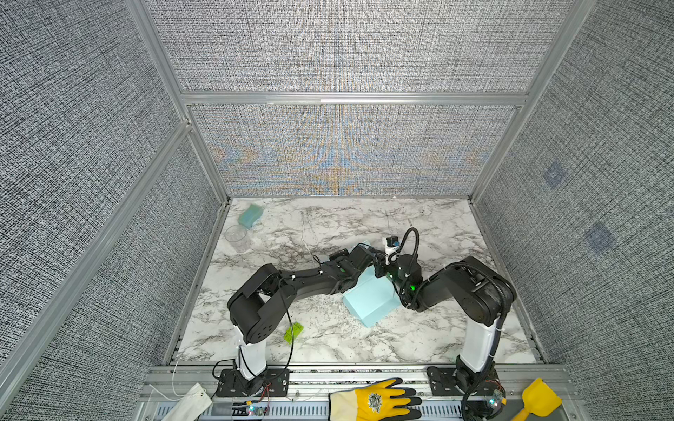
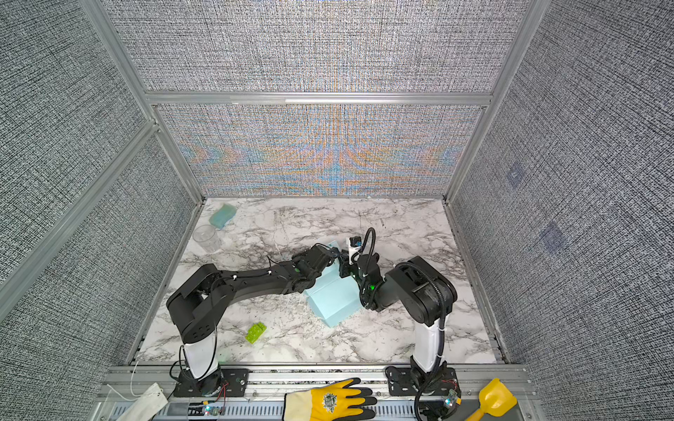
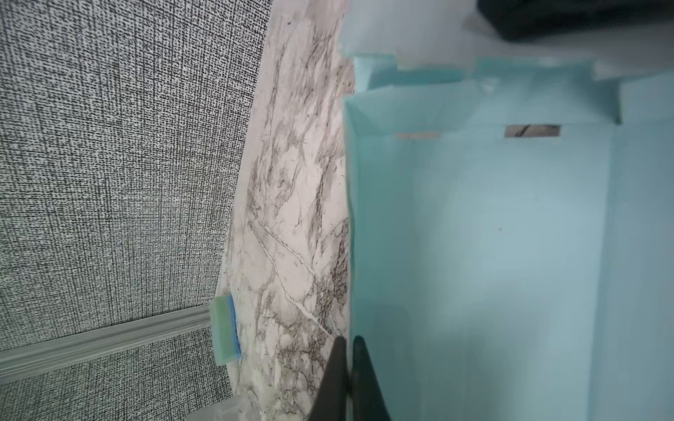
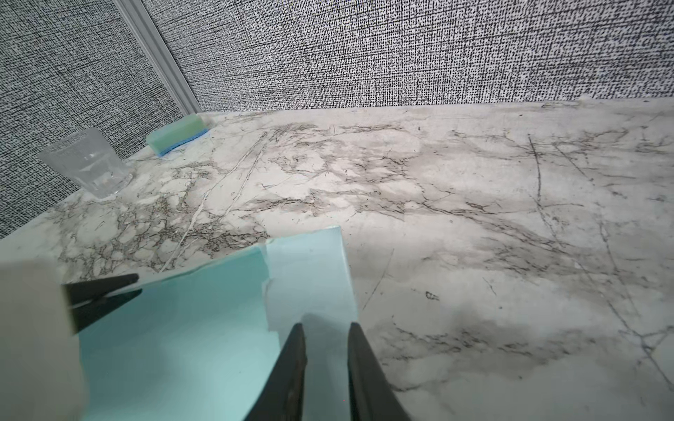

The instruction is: Fold the paper box

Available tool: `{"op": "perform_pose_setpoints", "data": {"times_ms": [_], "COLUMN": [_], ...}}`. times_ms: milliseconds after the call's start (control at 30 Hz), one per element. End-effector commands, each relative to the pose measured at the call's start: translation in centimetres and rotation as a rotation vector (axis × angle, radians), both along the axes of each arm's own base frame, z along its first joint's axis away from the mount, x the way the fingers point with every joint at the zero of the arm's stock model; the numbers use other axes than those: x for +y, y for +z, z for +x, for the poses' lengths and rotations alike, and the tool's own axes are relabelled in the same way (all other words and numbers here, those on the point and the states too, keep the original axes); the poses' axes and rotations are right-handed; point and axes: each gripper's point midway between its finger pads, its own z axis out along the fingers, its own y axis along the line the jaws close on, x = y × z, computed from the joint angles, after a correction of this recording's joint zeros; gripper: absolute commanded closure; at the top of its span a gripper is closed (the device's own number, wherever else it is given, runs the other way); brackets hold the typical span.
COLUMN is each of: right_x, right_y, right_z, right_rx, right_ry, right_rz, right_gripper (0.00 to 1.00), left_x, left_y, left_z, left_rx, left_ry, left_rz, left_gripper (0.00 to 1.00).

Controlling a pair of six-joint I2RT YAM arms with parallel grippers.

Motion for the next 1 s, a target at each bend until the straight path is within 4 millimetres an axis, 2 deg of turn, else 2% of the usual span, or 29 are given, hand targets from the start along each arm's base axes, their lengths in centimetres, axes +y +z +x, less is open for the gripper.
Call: {"op": "perform_pose_setpoints", "data": {"times_ms": [0,300,533,767,967], "right_x": [0.0,-1.4,-0.8,-0.5,-0.1], "right_y": [1.8,2.7,3.3,3.8,3.1], "right_z": [-0.4,-1.4,-1.8,-1.6,-1.6], "right_rx": [-0.050,-0.010,-0.015,-0.028,-0.024], "right_ry": [0.011,0.050,0.090,0.099,0.118], "right_rz": [0.035,0.035,0.038,0.047,0.064], "right_gripper": [0.73,0.61,0.56,0.56,0.54], "left_x": [0.4,0.2,0.7,0.8,0.5], "left_y": [0.1,1.6,3.5,5.9,4.9], "left_z": [-0.2,0.8,2.0,3.1,2.6], "left_rx": [0.012,-0.029,-0.096,-0.176,-0.177], "left_ry": [0.002,-0.002,-0.005,-0.003,-0.009], "left_rz": [0.019,0.033,0.093,0.171,0.215], "left_gripper": [1.00,1.00,1.00,1.00,1.00]}}
